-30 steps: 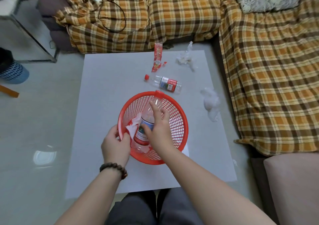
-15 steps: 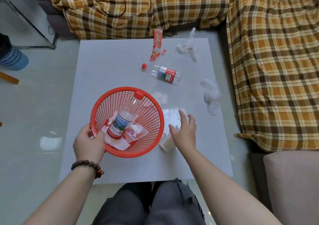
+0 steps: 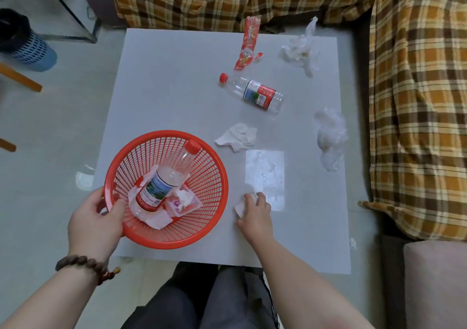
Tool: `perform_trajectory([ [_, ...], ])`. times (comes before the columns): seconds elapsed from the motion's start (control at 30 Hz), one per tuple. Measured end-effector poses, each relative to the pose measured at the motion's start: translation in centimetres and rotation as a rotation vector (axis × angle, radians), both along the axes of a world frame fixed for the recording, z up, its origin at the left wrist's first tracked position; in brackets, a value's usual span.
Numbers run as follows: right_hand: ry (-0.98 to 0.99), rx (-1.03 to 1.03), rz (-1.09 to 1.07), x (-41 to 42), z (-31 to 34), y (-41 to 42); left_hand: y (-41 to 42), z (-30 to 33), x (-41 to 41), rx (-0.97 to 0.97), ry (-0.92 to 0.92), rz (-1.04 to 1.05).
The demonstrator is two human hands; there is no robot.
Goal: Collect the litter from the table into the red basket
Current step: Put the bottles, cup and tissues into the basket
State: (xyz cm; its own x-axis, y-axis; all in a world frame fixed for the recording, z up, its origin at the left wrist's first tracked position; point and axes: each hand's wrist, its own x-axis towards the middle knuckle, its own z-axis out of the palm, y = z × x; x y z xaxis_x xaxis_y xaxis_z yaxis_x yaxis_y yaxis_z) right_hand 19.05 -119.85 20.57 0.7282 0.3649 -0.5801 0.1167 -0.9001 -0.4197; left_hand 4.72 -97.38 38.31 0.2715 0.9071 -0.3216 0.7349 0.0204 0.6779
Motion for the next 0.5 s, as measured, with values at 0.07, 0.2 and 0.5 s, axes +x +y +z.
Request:
perform_trajectory([
  [0.07,0.000,0.058,-0.080,0.4,1.3,0.5,0.1,0.3,-0.2,-0.005,-0.003,0.003],
  [0.2,-0.198,0.330,-0.276,2.0,6.9,2.6,0.3,1.1,0.0,0.014,-0.009,-0.019],
  [0.5,-0.228,0.649,0.165,0.8,18.6,8.2,-1.1,2.2,1.9,-0.047,-0.086,-0.070],
])
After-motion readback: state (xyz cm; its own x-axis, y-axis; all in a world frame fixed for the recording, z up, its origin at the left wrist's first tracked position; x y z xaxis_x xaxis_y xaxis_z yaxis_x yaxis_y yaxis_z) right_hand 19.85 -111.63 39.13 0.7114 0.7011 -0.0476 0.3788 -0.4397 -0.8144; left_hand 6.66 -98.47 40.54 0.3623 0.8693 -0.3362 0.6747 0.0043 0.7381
